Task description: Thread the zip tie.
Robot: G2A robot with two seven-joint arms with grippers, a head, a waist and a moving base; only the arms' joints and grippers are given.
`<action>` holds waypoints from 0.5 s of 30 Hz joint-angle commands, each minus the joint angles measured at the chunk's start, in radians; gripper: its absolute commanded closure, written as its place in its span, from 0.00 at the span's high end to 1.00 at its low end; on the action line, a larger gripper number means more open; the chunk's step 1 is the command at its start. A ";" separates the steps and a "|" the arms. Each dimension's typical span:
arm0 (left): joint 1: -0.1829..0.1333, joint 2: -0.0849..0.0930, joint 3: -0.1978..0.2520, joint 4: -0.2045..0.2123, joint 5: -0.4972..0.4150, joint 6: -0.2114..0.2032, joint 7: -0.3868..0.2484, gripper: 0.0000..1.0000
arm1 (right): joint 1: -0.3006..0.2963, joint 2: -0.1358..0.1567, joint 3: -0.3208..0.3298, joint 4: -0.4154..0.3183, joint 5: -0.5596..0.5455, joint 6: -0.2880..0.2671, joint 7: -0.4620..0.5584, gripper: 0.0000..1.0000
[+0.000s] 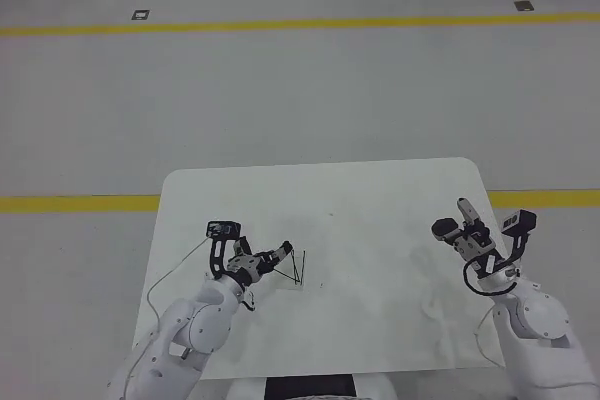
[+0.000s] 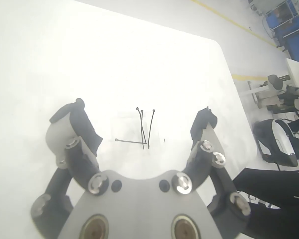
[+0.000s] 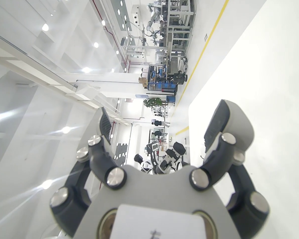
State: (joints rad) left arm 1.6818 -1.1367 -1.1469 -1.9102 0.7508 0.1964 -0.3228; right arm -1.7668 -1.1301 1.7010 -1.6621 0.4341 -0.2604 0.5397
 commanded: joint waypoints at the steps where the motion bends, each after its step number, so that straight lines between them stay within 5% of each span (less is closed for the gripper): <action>1: 0.000 0.000 0.000 0.000 0.000 0.000 0.000 1.00 | 0.000 0.000 0.000 0.000 0.000 0.000 0.000 1.00; 5: -0.002 0.001 0.011 0.002 0.030 -0.002 -0.004 1.00 | 0.000 0.000 0.000 0.000 0.000 0.000 0.000 1.00; 9: -0.030 -0.008 0.090 -0.001 0.100 0.049 -0.046 1.00 | 0.000 0.000 0.000 0.000 0.000 0.000 0.000 1.00; 15: -0.113 -0.036 0.232 0.024 0.179 0.144 -0.146 1.00 | 0.000 0.000 0.000 0.000 0.000 0.000 0.000 1.00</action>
State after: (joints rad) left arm 1.5805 -1.1672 -0.9382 -1.8932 0.9143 0.3365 -0.4570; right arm -1.7667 -1.1301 1.7009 -1.6623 0.4336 -0.2599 0.5393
